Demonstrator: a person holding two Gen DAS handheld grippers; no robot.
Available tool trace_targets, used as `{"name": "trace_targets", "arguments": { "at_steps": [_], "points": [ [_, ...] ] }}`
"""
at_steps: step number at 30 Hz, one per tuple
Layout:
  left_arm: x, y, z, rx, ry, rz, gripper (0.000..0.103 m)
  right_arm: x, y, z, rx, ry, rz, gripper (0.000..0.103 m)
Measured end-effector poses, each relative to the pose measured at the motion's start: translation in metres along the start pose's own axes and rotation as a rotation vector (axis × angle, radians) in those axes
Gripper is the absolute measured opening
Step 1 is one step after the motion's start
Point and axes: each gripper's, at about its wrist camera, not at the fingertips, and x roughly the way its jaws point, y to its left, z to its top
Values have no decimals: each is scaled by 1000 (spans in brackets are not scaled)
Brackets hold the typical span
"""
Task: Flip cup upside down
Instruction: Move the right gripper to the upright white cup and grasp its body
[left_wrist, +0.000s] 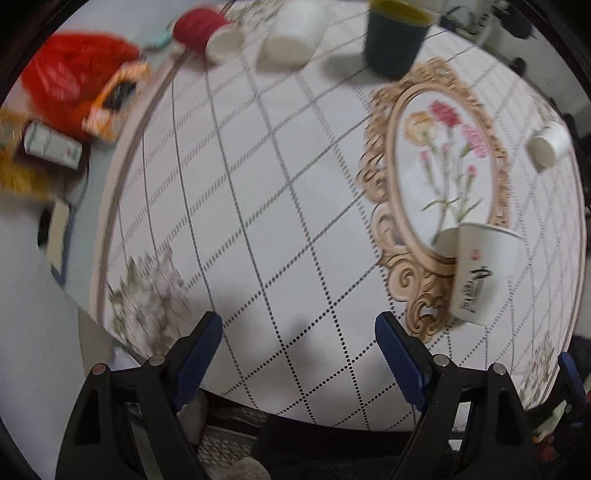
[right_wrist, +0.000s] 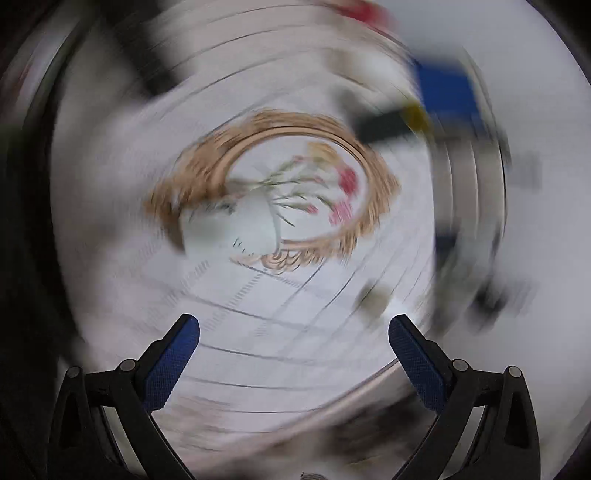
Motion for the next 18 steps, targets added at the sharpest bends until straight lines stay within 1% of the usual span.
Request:
{"name": "trace_targets", "arguments": {
  "at_steps": [1, 3, 5, 6, 9, 12, 15, 18],
  "points": [
    [6, 1, 0, -16, 10, 2, 85, 3, 11, 3, -87, -10, -26, 103],
    [21, 4, -1, -57, 41, 2, 85, 14, 35, 7, -333, -55, -74, 103],
    [34, 7, -2, -102, 73, -17, 85, 24, 52, 10, -497, -91, -96, 103],
    [39, 8, -3, -116, 85, -13, 85, 31, 60, 9, -592, -111, -106, 103],
    [54, 9, -5, -146, 121, -10, 85, 49, 82, 8, -807, -162, -160, 101],
    [65, 11, -7, -166, 144, -10, 85, 69, 96, 5, -987, -201, -202, 101],
    [71, 13, -10, -178, 151, -3, 85, 82, 103, 3, -1118, -227, -237, 101],
    [72, 17, -12, -194, 151, 0, 85, 91, 107, 3, -1195, -246, -252, 101]
  ]
}}
